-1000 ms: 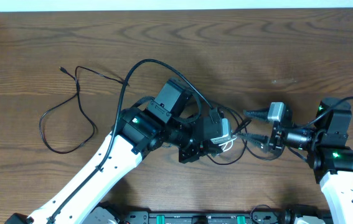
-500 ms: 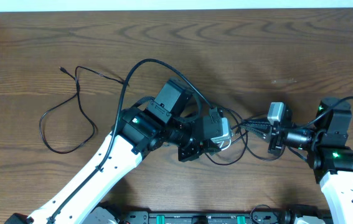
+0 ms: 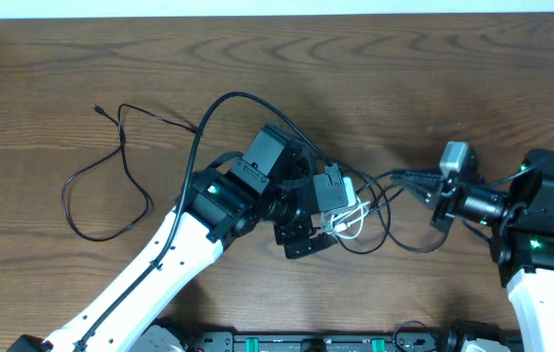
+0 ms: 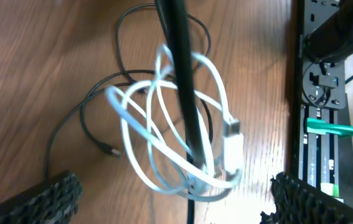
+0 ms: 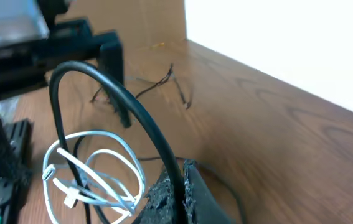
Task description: Untangle cables
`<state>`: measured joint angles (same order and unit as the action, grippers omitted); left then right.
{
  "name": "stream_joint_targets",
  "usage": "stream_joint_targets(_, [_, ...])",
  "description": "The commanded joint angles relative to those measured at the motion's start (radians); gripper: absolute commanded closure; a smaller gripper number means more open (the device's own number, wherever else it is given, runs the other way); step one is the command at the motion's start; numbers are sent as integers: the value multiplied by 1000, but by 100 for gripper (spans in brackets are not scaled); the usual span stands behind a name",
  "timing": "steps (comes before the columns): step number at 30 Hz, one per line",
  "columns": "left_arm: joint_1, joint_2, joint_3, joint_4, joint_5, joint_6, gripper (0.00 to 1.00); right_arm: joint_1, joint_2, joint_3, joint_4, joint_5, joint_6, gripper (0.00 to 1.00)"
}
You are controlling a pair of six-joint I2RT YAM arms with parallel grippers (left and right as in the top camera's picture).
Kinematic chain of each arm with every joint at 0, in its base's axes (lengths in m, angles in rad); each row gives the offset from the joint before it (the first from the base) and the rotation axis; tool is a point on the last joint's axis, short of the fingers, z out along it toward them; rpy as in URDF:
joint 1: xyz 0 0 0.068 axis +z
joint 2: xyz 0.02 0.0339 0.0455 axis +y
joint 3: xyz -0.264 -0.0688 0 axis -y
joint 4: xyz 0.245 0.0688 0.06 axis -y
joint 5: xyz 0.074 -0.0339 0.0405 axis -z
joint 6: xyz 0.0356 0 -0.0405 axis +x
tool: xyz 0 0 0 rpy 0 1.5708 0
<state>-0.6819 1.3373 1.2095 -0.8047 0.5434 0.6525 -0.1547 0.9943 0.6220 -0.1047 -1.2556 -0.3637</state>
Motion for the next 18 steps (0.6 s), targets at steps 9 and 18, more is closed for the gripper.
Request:
stream_joint_targets(9, [0,-2,25,-3,-17,1,2,-53,-2,11,300,-27,450,99])
stream_joint_targets(18, [0,-2,25,-3,-17,1,2,-55,-2,11,764,-58,837,99])
